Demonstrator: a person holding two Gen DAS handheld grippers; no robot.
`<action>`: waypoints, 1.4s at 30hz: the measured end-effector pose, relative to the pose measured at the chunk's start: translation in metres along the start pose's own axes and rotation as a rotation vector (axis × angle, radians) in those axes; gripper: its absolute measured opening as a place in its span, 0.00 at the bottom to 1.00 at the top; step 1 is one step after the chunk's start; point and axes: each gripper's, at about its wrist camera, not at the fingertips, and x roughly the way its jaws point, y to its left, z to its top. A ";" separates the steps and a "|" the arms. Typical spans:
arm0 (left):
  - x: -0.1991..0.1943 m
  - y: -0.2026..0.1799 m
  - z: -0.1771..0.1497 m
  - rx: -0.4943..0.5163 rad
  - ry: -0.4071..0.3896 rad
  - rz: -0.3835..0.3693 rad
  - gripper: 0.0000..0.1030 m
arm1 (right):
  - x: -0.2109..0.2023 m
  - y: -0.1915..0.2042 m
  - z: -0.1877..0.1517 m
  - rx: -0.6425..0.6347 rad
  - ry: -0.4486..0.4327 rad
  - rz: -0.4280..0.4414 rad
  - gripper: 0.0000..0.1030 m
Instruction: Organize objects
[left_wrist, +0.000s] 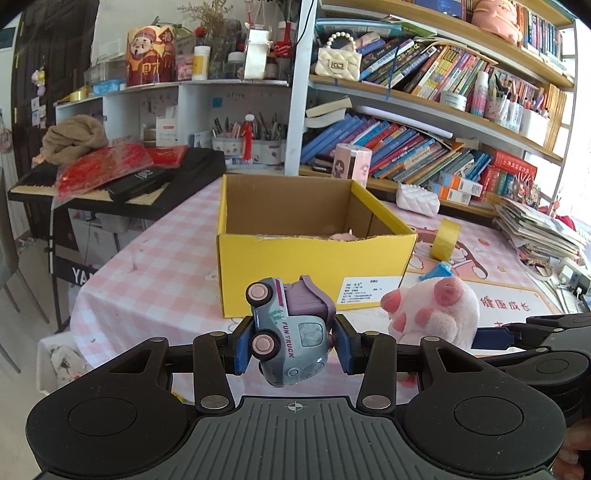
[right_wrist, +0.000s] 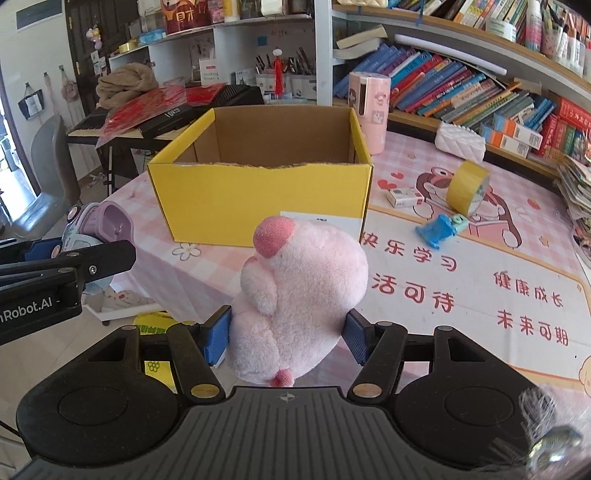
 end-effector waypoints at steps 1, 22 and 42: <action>0.000 0.000 0.001 0.002 -0.002 -0.001 0.41 | 0.000 0.001 0.000 -0.004 -0.003 0.000 0.58; 0.024 -0.005 0.045 -0.003 -0.065 -0.034 0.41 | 0.000 -0.017 0.046 0.020 -0.101 0.002 0.58; 0.130 -0.008 0.103 -0.011 -0.029 0.113 0.41 | 0.075 -0.060 0.166 -0.062 -0.242 0.086 0.58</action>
